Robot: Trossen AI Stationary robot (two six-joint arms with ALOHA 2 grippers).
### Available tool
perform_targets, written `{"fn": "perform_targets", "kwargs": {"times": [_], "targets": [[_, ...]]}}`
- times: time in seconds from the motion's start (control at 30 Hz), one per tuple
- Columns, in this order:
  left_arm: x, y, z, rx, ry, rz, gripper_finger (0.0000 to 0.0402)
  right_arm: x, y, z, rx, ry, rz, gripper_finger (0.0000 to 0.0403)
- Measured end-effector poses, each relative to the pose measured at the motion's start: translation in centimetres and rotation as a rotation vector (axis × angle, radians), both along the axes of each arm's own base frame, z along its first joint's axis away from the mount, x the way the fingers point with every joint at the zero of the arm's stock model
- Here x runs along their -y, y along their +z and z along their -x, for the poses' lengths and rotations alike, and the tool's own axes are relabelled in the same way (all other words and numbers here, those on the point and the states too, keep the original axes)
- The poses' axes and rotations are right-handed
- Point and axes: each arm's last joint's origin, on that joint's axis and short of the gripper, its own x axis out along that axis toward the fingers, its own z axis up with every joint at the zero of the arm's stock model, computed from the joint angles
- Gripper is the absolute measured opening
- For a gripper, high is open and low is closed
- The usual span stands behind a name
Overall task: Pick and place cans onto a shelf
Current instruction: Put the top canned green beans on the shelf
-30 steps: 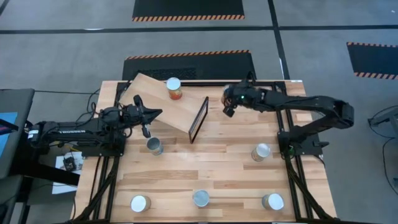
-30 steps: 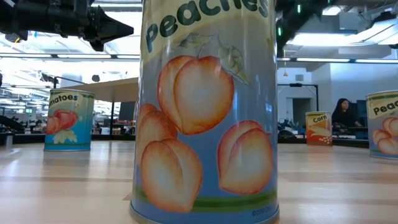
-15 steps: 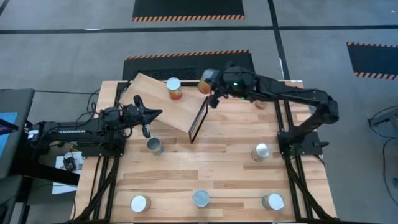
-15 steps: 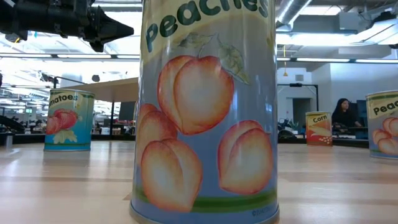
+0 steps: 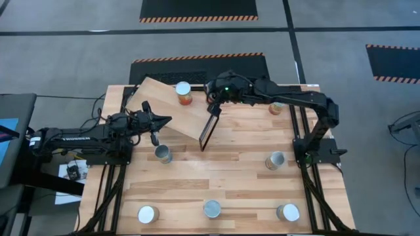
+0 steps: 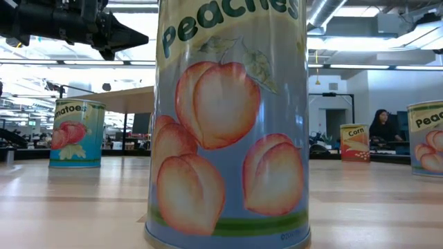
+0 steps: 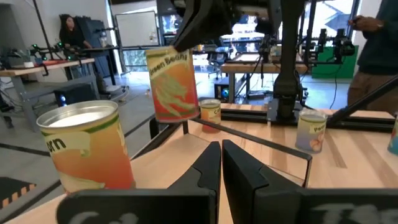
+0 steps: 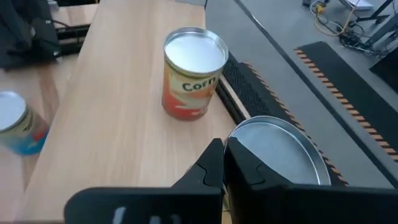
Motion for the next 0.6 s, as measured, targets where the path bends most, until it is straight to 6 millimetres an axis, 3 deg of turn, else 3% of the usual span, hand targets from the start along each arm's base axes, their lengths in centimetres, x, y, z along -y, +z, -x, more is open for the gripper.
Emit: {"fn": "perform_targets", "kwargs": {"times": [0.37, 0.6], "targets": [[0.0, 0.1, 0.0, 0.004, 0.001, -0.016, 0.0006, 0.2, -2.6, -2.1, -0.025, 0.015, -0.041, 0.0018], [0.0, 0.1, 0.0, 0.004, 0.002, -0.016, 0.0006, -0.1, -2.4, -2.2, -0.012, 0.024, -0.035, 0.0018]]}}
